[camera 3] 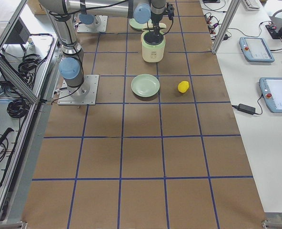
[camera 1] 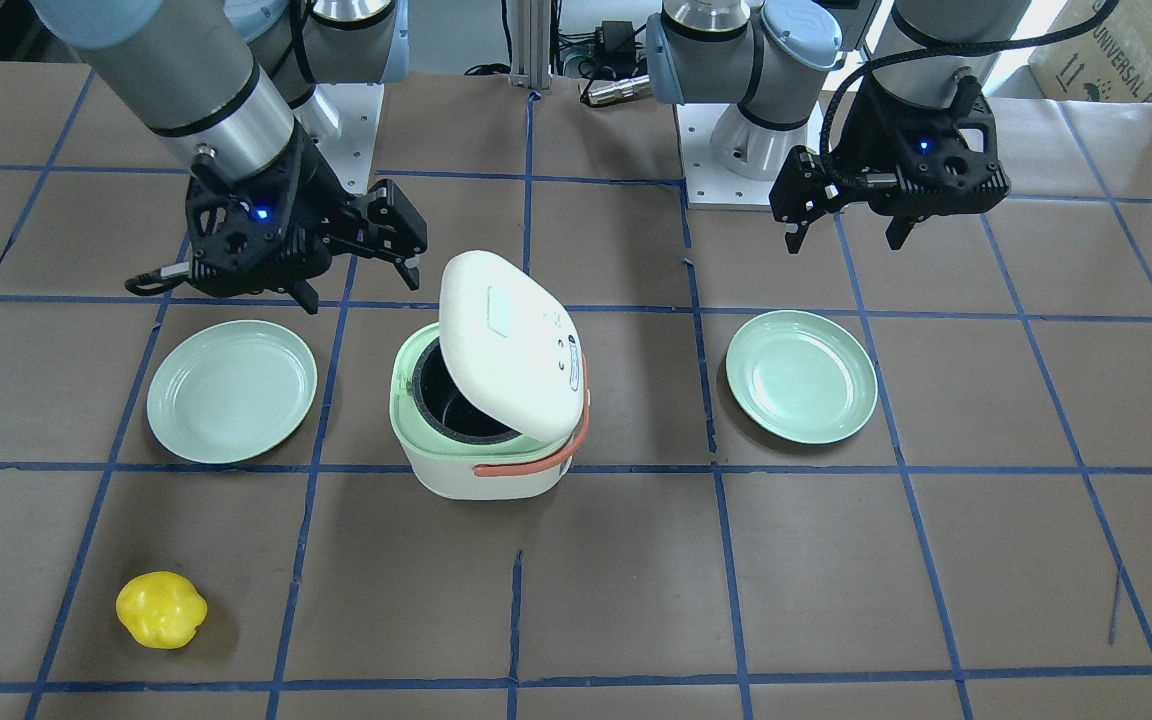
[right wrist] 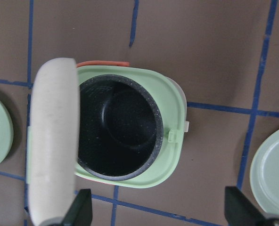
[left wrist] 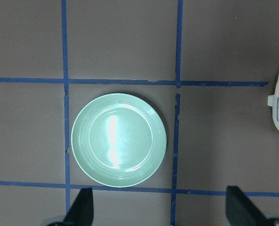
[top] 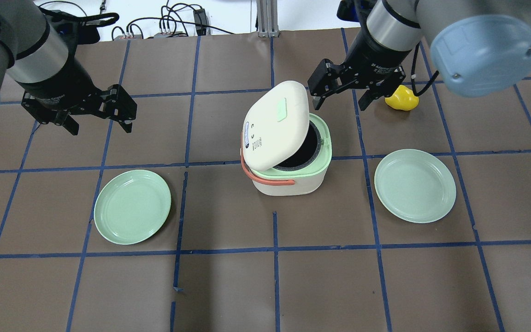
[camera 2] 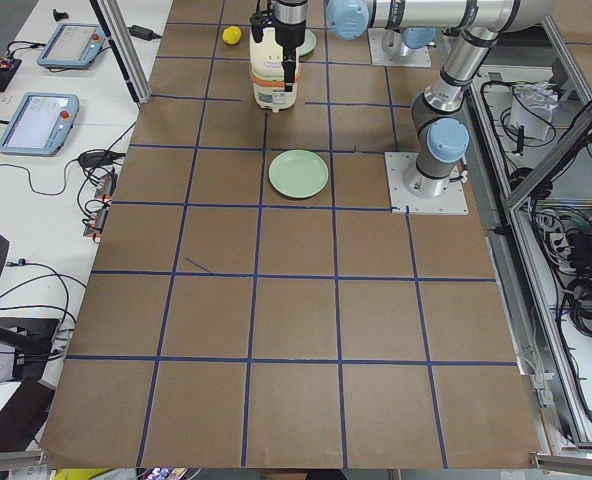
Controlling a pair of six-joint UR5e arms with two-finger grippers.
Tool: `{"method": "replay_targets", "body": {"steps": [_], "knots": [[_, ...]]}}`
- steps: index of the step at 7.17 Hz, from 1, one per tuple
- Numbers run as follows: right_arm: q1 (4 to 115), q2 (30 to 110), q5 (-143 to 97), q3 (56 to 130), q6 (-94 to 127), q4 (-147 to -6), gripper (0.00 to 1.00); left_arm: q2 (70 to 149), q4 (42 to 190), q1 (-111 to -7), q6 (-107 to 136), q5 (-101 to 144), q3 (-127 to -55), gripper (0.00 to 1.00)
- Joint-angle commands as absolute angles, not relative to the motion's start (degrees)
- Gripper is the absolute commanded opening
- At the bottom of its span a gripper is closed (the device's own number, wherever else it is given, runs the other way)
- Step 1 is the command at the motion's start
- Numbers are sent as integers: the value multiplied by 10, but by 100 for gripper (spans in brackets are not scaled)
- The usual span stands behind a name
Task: Press rice cooker button
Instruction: 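Lift the right gripper away as the cooker lid springs open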
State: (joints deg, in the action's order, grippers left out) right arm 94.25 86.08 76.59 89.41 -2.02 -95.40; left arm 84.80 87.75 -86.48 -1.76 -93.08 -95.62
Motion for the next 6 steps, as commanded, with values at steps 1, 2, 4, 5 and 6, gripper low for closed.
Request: {"method": "replay_targets", "body": {"steps": [1,2,4,5,6], "knots": [[925,885,830,863,-18,-929,100,848,877,-865,-18,-931,-956,100],[904,899,832,861,-21,-906,100,848,877,-865,-18,-931,-956,100],[877,929,832,861,-22,-881,100,848,878,-865,-18,-931,-956,100],[868,929,831,869,-24,-881,100,848,877,-865,-18,-931,-956,100],[861,924,831,875,-25,-885,100,848,877,-865,-18,-931,-956,100]]}}
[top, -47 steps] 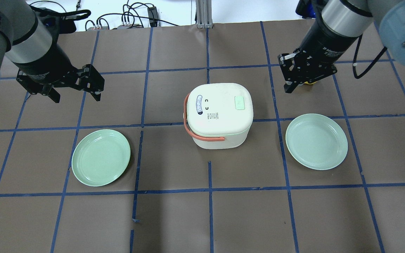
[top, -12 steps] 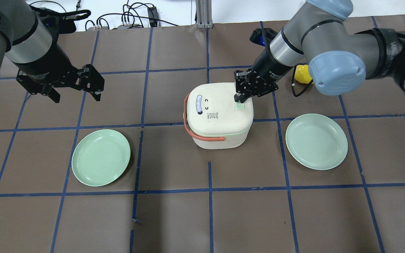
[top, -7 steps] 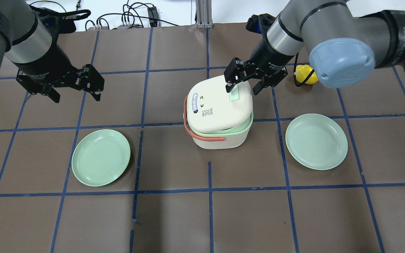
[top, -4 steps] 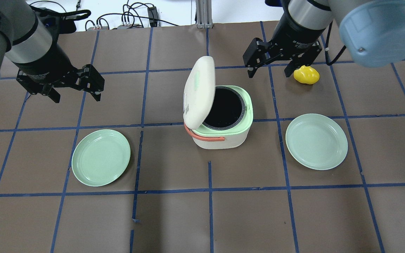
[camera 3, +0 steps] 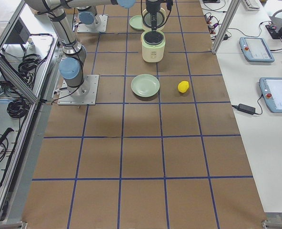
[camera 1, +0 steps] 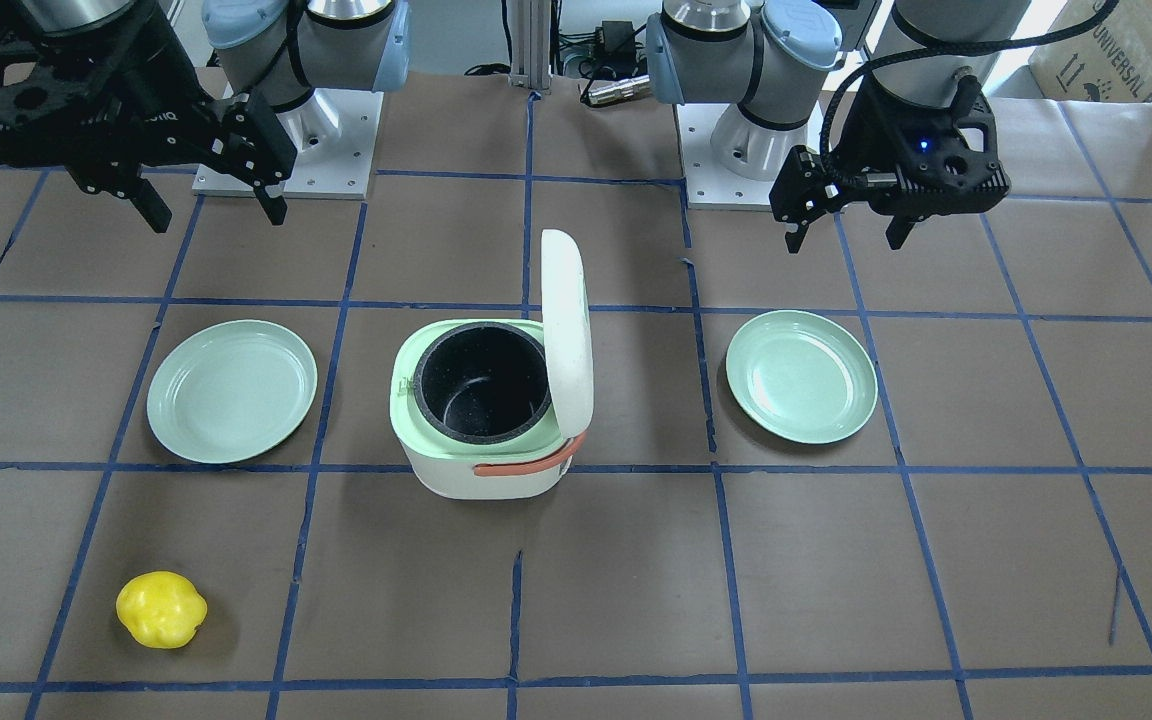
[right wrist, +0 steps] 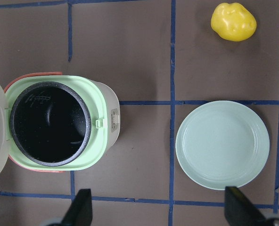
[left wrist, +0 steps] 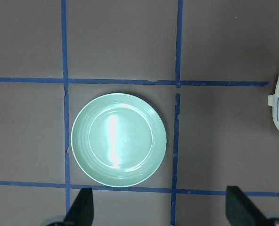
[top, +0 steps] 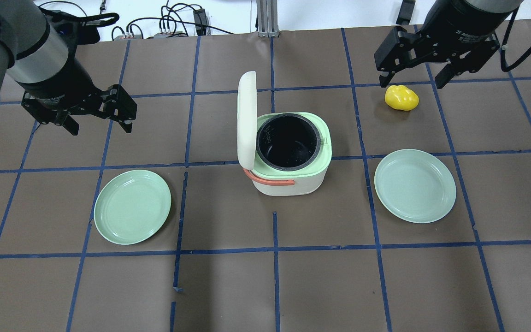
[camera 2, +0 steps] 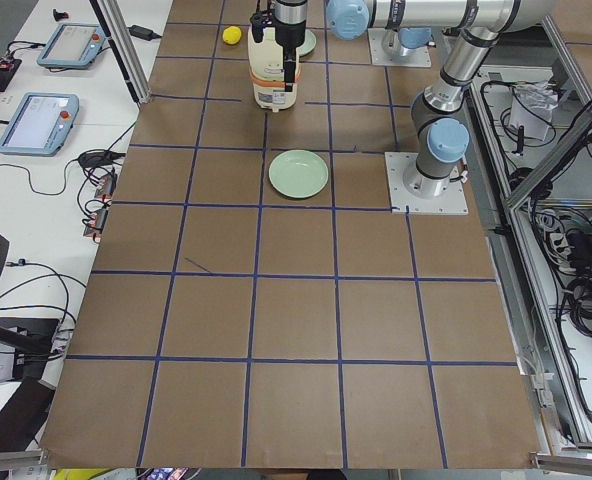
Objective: Press rice cooker button
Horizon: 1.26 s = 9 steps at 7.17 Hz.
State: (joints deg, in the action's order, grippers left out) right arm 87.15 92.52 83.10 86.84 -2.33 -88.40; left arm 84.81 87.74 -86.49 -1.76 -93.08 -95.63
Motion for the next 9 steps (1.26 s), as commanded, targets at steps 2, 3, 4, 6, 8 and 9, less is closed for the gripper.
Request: {"method": "replay_targets", "body": {"steps": [2,3,4,6,8,9], "knots": [[852,884,829,862,-24,-908,100,848,877,-865,-18,-931,-956,100],[853,883,829,860,-25,-908,100,848,877,-865,-18,-931,-956,100],[855,882,831,857,-25,-907,100,848,878,-865,-18,-931,-956,100],[877,882,830,858,-23,-907,100,848,878,-865,-18,-931,-956,100],[878,874,829,865,-29,-907,100,848,877,-865,-18,-931,-956,100],[878,870,830,867,-29,-908,100,848,877,-865,-18,-931,-956,100]]}}
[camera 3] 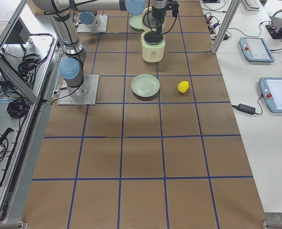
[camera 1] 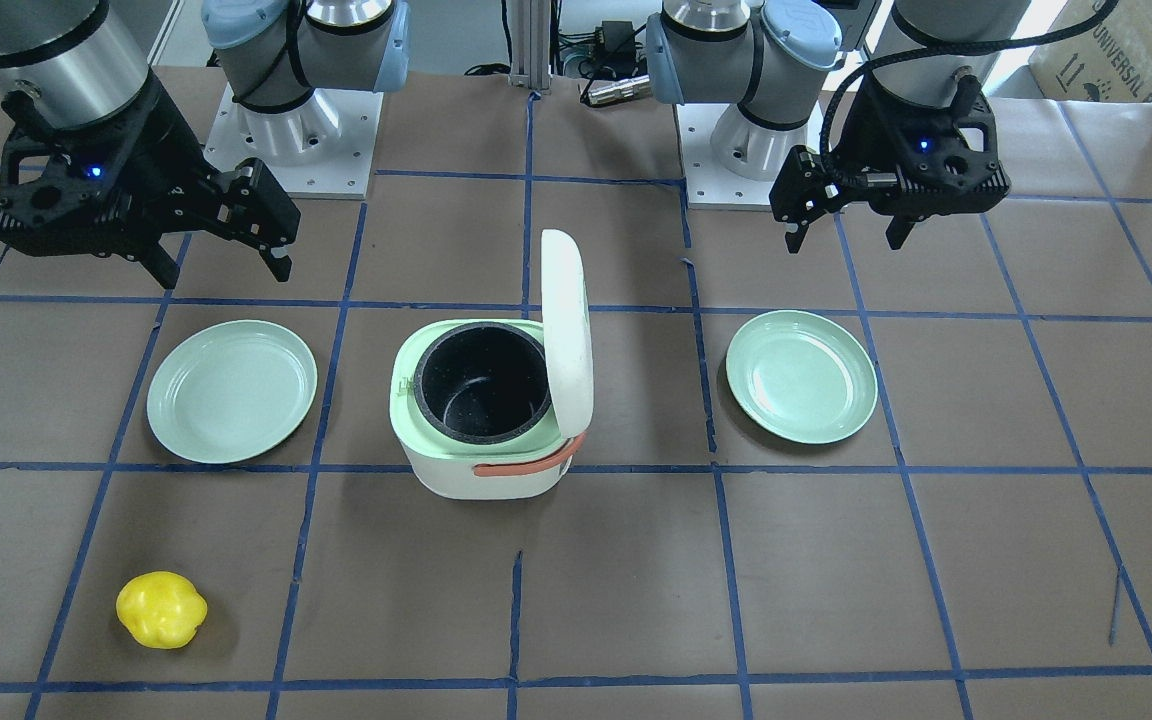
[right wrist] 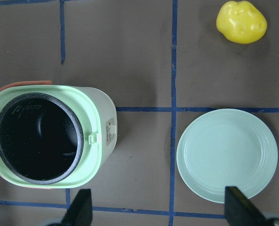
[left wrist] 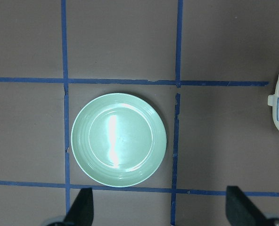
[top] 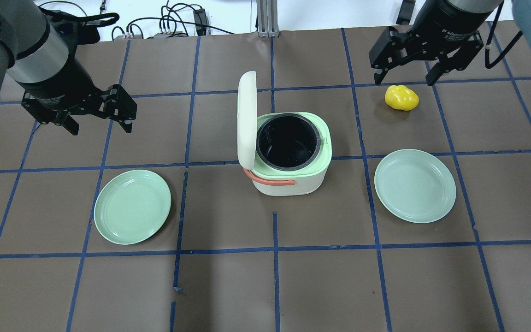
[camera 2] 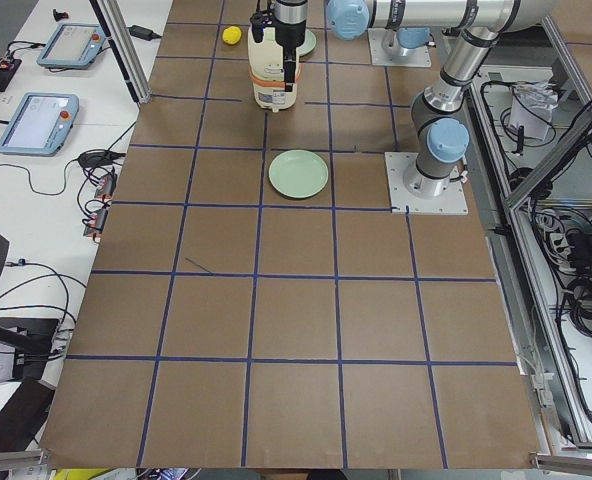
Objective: Press rice cooker button
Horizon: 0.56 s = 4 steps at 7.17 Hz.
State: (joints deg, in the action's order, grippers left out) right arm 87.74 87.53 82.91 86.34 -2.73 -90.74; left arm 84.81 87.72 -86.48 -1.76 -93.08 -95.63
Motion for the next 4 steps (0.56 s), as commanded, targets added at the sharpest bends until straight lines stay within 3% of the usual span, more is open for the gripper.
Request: {"method": "replay_targets", "body": {"steps": [1,4], "knots": [[878,868,830,866,-28,-908,100,848,877,-865,-18,-931,-956,100],[878,867,822,868,-27,-907,100,848,877,-865,-18,-931,-956,100]]}}
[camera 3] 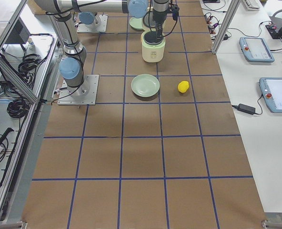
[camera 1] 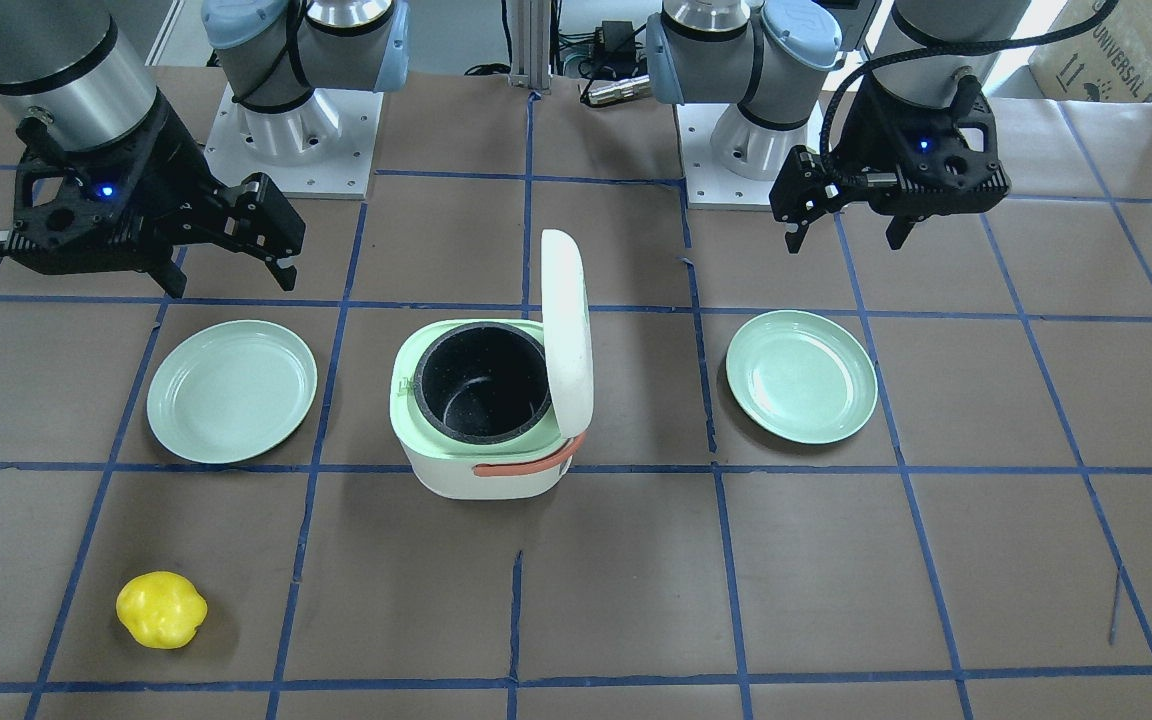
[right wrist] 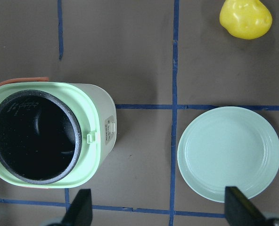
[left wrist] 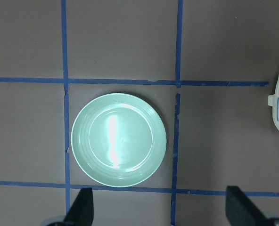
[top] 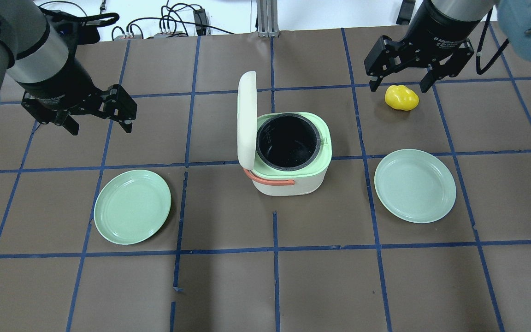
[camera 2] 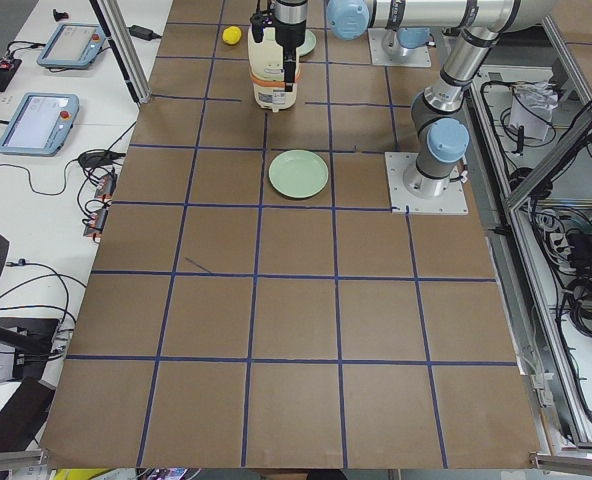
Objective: Press rice cooker button
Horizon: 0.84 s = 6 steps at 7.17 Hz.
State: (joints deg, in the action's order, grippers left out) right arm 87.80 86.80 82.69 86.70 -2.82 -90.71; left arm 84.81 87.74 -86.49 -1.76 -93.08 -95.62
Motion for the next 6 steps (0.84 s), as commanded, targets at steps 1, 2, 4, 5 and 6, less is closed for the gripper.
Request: {"method": "replay_targets", "body": {"steps": [1,2,4,5,6], "knots": [[878,868,821,872,-28,-900,100,848,878,-865,-18,-931,-956,100],[878,868,821,878,-29,-900,100,848,878,-865,-18,-931,-956,100],[878,868,822,877,-29,-897,100,848,877,-865,-18,-931,-956,100],[878,867,827,876,-28,-897,100,848,878,-865,-18,-931,-956,100],[878,868,847,875,-28,-896,100,848,877,-865,-18,-931,-956,100]]}}
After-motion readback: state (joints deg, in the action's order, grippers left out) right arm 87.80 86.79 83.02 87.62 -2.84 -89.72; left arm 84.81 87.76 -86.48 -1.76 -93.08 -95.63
